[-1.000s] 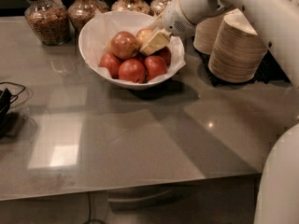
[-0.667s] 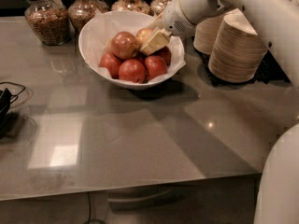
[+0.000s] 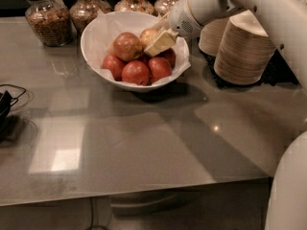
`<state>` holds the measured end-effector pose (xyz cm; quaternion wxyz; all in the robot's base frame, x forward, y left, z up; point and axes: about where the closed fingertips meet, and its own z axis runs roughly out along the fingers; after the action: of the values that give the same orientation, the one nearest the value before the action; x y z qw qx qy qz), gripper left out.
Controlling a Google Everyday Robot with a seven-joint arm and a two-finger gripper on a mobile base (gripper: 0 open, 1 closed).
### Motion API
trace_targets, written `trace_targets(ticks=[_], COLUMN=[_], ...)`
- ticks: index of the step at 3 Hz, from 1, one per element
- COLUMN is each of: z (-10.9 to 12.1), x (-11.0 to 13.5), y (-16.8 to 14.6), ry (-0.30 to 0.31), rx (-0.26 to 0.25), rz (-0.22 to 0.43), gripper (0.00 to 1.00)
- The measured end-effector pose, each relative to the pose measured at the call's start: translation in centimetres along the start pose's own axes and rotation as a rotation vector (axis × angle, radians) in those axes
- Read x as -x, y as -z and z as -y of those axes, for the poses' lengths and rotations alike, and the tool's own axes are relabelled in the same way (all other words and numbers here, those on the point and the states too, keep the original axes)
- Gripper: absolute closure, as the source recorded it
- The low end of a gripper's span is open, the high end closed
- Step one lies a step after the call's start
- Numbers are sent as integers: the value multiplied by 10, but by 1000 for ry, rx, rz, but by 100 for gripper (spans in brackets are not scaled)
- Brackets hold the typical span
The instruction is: Pick apple from white bowl
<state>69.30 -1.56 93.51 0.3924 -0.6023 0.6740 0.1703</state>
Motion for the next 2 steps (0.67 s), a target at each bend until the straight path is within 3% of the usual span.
trace_targets(ticks=[2], z=[-21], x=[48], y=[62], ry=[32], rx=[-8], rz=[222], gripper=[100])
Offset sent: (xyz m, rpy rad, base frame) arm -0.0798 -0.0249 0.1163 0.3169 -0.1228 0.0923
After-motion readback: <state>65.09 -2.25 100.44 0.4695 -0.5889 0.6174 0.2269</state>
